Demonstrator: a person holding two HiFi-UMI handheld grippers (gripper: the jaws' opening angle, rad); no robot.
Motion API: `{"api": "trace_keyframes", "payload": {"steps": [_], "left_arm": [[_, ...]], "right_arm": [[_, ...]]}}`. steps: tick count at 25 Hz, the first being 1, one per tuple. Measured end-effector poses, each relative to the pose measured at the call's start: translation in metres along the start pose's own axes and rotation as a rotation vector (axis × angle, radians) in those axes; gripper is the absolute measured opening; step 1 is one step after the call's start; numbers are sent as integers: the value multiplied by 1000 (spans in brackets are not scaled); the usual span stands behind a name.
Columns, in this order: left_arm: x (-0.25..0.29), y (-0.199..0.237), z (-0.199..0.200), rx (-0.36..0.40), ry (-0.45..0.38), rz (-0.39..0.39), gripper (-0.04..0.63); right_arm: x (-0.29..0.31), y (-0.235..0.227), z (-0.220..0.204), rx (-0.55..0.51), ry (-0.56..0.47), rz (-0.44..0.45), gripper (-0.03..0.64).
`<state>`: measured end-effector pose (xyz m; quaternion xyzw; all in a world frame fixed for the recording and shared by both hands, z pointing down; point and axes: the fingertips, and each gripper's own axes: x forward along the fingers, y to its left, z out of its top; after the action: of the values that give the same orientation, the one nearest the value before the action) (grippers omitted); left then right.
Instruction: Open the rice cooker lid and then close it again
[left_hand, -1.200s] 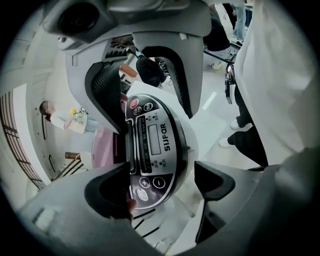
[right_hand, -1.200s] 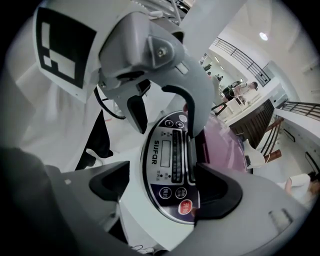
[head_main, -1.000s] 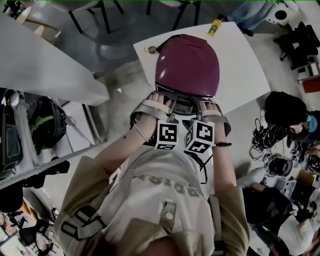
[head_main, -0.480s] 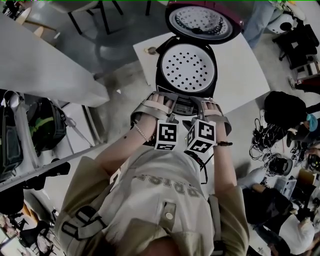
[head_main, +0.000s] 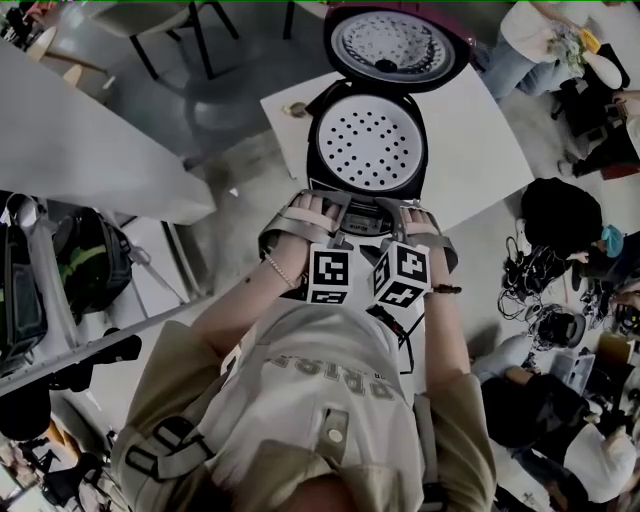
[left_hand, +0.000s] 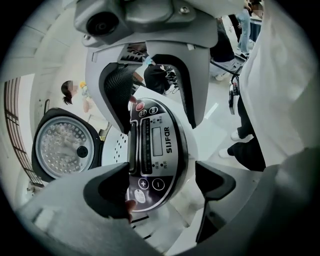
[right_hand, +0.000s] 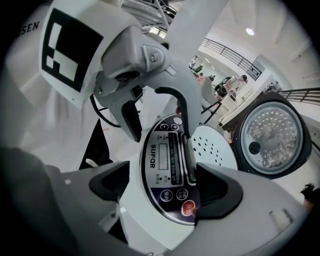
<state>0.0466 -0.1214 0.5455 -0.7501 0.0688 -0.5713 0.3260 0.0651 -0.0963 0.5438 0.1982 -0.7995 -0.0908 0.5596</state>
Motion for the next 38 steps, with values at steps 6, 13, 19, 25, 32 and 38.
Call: {"api": "trace_keyframes", "payload": {"steps": [6, 13, 19, 25, 32, 38], "left_arm": [[0, 1, 1, -13, -24, -14, 425], [-10, 5, 5, -166, -186, -61, 425], [-34, 31, -8, -416, -406, -57, 425], [-54, 61, -28, -581, -553, -65, 425], [-58, 95, -50, -743, -672, -70, 425], [-41, 131, -75, -831, -692, -22, 425]], "right_arm": [[1, 1, 0, 1, 1, 18, 406], [-11, -1, 15, 191, -154, 48, 440], [-49, -35, 31, 487, -453, -106, 440], [-92, -68, 17, 712, -730, -311, 440], [-109, -96, -3, 840, -878, -356, 440], [-105, -135, -28, 875, -944, -346, 440]]}}
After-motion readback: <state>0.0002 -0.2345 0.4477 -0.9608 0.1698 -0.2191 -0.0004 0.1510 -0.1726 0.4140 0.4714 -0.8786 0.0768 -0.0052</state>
